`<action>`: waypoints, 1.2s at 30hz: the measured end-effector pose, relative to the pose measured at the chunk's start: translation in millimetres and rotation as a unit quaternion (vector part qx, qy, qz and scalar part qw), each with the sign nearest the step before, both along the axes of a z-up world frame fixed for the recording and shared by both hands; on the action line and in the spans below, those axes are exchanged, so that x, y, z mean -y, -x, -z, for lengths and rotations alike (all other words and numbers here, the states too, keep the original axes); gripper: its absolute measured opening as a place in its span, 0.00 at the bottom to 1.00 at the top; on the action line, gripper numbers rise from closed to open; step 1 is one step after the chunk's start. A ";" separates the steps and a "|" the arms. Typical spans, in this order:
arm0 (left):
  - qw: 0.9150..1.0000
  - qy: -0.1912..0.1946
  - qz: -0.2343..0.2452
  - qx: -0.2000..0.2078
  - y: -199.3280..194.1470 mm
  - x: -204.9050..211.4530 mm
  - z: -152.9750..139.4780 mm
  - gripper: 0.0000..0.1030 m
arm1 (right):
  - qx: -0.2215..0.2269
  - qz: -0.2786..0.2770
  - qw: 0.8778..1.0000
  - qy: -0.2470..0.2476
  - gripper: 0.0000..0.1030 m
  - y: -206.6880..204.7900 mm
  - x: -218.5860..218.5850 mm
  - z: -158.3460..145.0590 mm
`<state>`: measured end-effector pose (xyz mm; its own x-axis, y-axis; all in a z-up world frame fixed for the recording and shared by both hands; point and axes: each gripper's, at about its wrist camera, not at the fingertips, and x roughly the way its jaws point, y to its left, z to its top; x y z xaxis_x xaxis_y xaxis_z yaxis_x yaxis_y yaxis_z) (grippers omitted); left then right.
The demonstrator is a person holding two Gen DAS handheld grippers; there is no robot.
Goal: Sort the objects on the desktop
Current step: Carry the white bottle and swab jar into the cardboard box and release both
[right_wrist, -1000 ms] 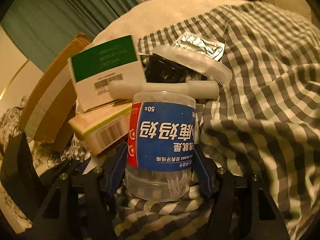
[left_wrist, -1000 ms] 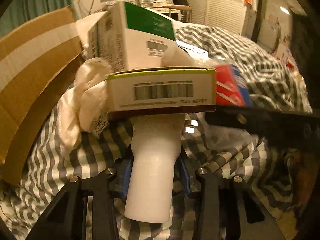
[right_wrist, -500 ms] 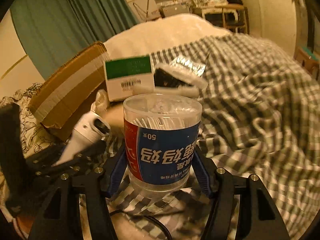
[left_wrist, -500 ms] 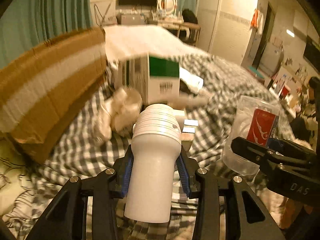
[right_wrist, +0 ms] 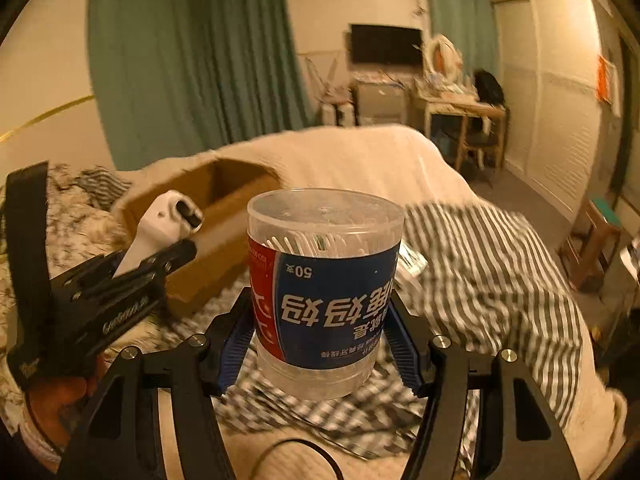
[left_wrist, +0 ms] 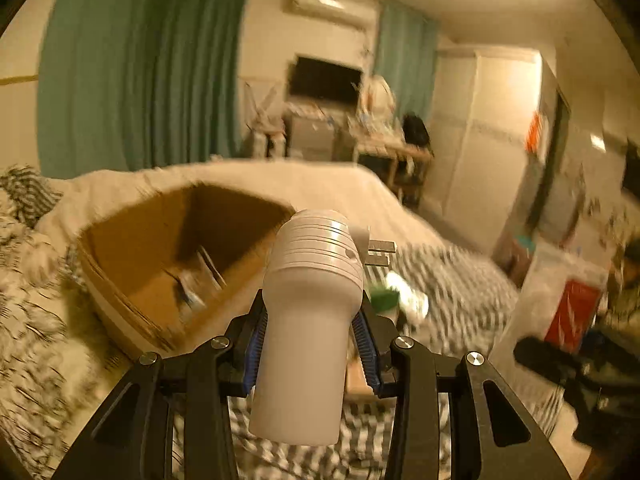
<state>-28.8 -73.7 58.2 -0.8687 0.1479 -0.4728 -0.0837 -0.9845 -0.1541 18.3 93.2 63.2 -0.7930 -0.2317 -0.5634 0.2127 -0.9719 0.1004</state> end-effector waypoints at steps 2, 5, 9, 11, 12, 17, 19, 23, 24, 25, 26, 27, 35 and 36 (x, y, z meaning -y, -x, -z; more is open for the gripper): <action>1.000 -0.012 -0.011 -0.019 2.9 16.4 -19.3 0.39 | -0.014 -0.018 1.000 0.000 0.60 3.2 13.0 -15.8; 0.999 -0.011 -0.028 -0.044 16.0 37.4 -46.1 0.39 | -0.031 -0.046 0.998 0.005 0.60 12.8 35.6 -35.8; 0.996 -0.021 -0.050 -0.067 33.9 63.2 -58.6 0.40 | -0.038 -0.086 0.995 0.022 0.60 38.5 68.2 -51.0; 0.995 -0.017 -0.070 -0.064 45.5 79.0 -42.0 0.40 | -0.035 -0.102 0.994 0.031 0.60 52.8 84.1 -50.5; 0.995 -0.013 -0.080 -0.059 54.4 85.5 -31.0 0.40 | -0.033 -0.109 0.993 0.039 0.60 62.1 90.1 -48.3; 0.992 0.004 -0.117 -0.040 82.4 118.8 2.9 0.40 | -0.014 -0.130 0.990 0.058 0.60 113.0 115.3 -25.0; 0.992 -0.007 -0.123 -0.025 96.3 130.4 13.8 0.40 | -0.007 -0.135 0.989 0.058 0.60 141.9 131.3 -13.6; 0.993 -0.023 -0.115 0.003 112.5 140.9 34.9 0.40 | 0.007 -0.145 0.987 0.071 0.60 181.1 153.6 3.3; 0.993 -0.020 -0.114 0.013 116.8 141.0 41.2 0.40 | 0.009 -0.146 0.986 0.077 0.60 190.3 158.9 7.9; 0.993 -0.015 -0.117 0.023 121.6 142.5 47.5 0.40 | 0.013 -0.145 0.986 0.087 0.60 199.1 163.0 12.5; 0.992 -0.012 -0.120 0.035 125.5 142.5 52.9 0.40 | 0.017 -0.142 0.985 0.093 0.61 203.2 165.9 15.2; 0.992 -0.012 -0.120 0.042 127.3 141.6 55.2 0.41 | 0.025 -0.134 0.986 0.101 0.61 210.0 168.5 18.7; 0.990 -0.005 -0.141 -0.027 92.4 132.6 19.7 0.90 | 0.007 -0.072 0.986 0.153 0.78 184.6 116.9 -11.9; 0.990 -0.006 -0.135 -0.028 86.1 128.3 12.9 0.90 | 0.004 -0.065 0.987 0.146 0.78 173.4 104.5 -19.0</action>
<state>-114.9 -202.0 45.3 -0.9023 -0.0874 -0.4221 0.1731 -0.9703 -0.1691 -155.1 -11.3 82.2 -0.7420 -0.4845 -0.4634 0.3309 -0.8658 0.3753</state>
